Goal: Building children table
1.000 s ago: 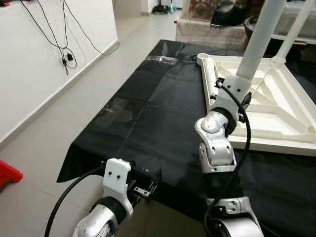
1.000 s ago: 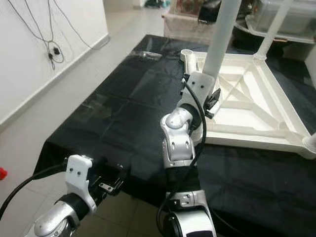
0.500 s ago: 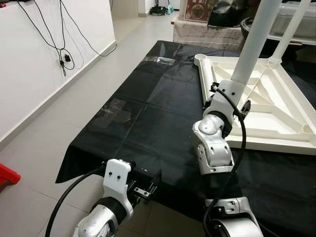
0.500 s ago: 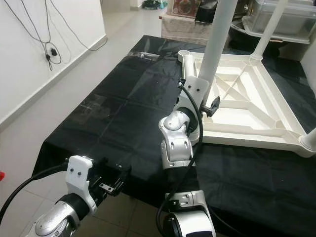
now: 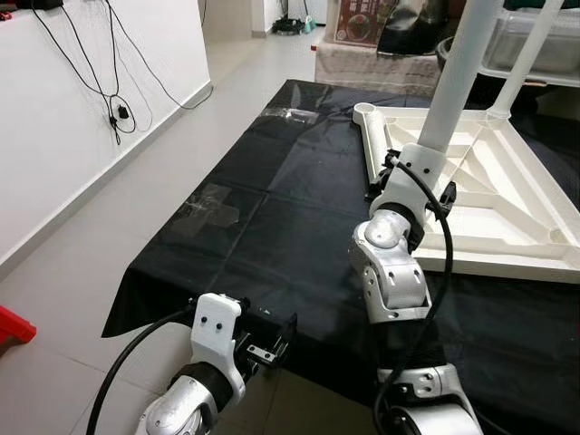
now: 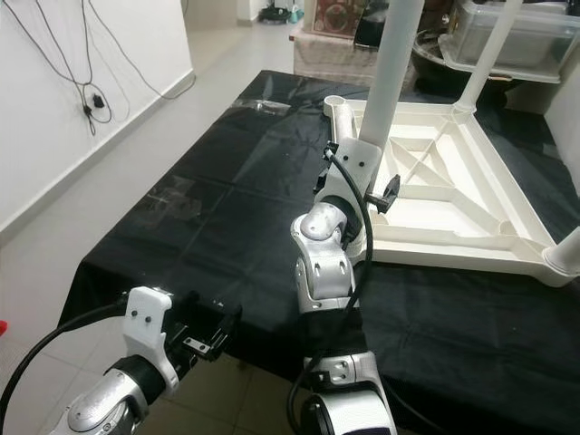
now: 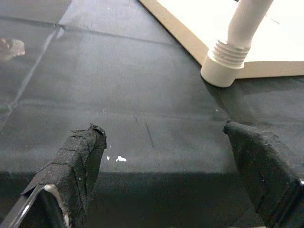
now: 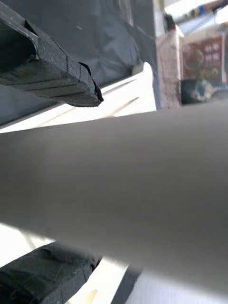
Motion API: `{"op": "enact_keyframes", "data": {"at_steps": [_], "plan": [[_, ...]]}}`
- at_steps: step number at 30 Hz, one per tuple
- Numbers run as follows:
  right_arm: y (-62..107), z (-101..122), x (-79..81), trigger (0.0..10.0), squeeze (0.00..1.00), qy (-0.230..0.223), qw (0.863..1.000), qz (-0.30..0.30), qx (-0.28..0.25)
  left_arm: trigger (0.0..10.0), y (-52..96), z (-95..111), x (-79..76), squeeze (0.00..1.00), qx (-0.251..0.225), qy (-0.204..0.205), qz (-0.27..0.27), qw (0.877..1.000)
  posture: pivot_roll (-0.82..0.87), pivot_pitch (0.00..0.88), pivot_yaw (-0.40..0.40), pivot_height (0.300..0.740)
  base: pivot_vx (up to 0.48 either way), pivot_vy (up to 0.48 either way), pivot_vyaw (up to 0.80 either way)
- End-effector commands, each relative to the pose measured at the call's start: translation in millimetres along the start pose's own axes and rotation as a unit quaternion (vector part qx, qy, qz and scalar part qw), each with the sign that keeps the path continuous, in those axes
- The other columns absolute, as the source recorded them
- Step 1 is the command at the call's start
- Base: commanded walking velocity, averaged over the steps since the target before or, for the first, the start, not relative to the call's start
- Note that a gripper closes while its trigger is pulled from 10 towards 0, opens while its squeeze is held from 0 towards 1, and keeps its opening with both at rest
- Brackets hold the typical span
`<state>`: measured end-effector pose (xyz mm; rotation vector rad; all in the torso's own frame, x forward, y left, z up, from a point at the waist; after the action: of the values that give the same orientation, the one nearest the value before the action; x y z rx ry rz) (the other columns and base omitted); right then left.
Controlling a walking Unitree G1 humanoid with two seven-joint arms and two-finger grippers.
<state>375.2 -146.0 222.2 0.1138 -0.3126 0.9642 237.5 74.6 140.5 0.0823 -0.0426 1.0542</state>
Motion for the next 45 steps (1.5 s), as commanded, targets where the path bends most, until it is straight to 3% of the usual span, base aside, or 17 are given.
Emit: {"op": "enact_keyframes", "data": {"at_steps": [1,15,23,25,29,31,33,36,40,41,45], "plan": [[20.6,-35.0,1.7,10.0,0.00,-0.012,0.997,0.012,0.078,10.0,-0.9,-3.7,0.0,0.00,0.003,-0.006,-0.001,1.000,0.19,0.056,-0.019,0.740,0.000,0.000,0.00],[19.0,-38.4,-9.8,10.0,0.00,0.008,0.995,0.040,0.090,10.0,-4.6,-6.0,2.2,0.00,0.001,-0.011,-0.002,1.000,0.19,0.038,-0.021,0.740,0.000,0.000,0.00],[27.0,-44.1,-26.7,10.0,0.00,0.035,0.991,0.075,0.109,10.0,-6.8,-7.4,4.9,0.00,-0.001,-0.013,-0.002,1.000,0.18,0.036,-0.017,0.740,0.000,0.000,0.00],[30.2,-47.5,-39.9,10.0,0.00,0.052,0.989,0.082,0.115,10.0,-7.9,-7.9,6.0,0.00,-0.002,-0.014,-0.001,1.000,0.18,0.036,-0.017,0.740,0.000,0.000,0.00],[32.6,-48.8,-47.6,10.0,0.00,0.069,0.987,0.092,0.116,10.0,-8.4,-8.2,6.8,0.00,-0.002,-0.014,0.001,1.000,0.17,0.035,-0.018,0.740,0.000,0.000,0.00],[34.9,-50.8,-66.4,10.0,0.00,0.098,0.982,0.117,0.116,10.0,-9.5,-8.2,9.5,0.00,-0.003,-0.013,0.009,1.000,0.17,0.035,-0.019,0.740,0.000,0.000,0.00],[34.2,-51.4,-74.1,10.0,0.00,0.108,0.979,0.131,0.116,10.0,-10.0,-8.5,10.5,0.00,-0.003,-0.016,0.013,1.000,0.17,0.036,-0.019,0.740,0.000,0.000,0.00],[23.5,-50.8,-87.4,10.0,0.00,0.141,0.972,0.156,0.101,10.0,-11.6,-10.1,11.0,0.00,0.001,-0.023,0.016,1.000,0.17,0.033,-0.018,0.740,0.000,0.000,0.00],[16.4,-50.4,-89.3,10.0,0.00,0.143,0.972,0.164,0.093,10.0,-12.1,-10.4,11.1,0.00,0.001,-0.023,0.017,1.000,0.17,0.033,-0.018,0.740,0.000,0.000,0.00],[1.7,-50.2,-97.9,10.0,0.00,0.158,0.972,0.149,0.091,10.0,-12.7,-11.9,11.7,0.00,0.006,-0.027,0.018,0.999,0.17,0.033,-0.023,0.740,0.000,0.000,0.00],[-13.4,-49.1,-109.3,10.0,0.00,0.188,0.969,0.135,0.089,10.0,-13.1,-13.1,12.4,0.00,0.009,-0.028,0.021,0.999,0.17,0.034,-0.024,0.740,0.000,0.000,0.00]]}}
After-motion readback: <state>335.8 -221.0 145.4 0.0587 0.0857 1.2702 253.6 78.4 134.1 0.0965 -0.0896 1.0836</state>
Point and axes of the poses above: a point about 5 cm out from each wrist's last joint towards the gripper, its own y axis pointing back from the gripper into the wrist, its own z axis along the axis of the wrist's last joint, x = y × z, the point moved 4 cm from there along -y, pointing out of the wrist towards the gripper, and after that the axes turned 14 degrees about -y, right-handed, at the moved point
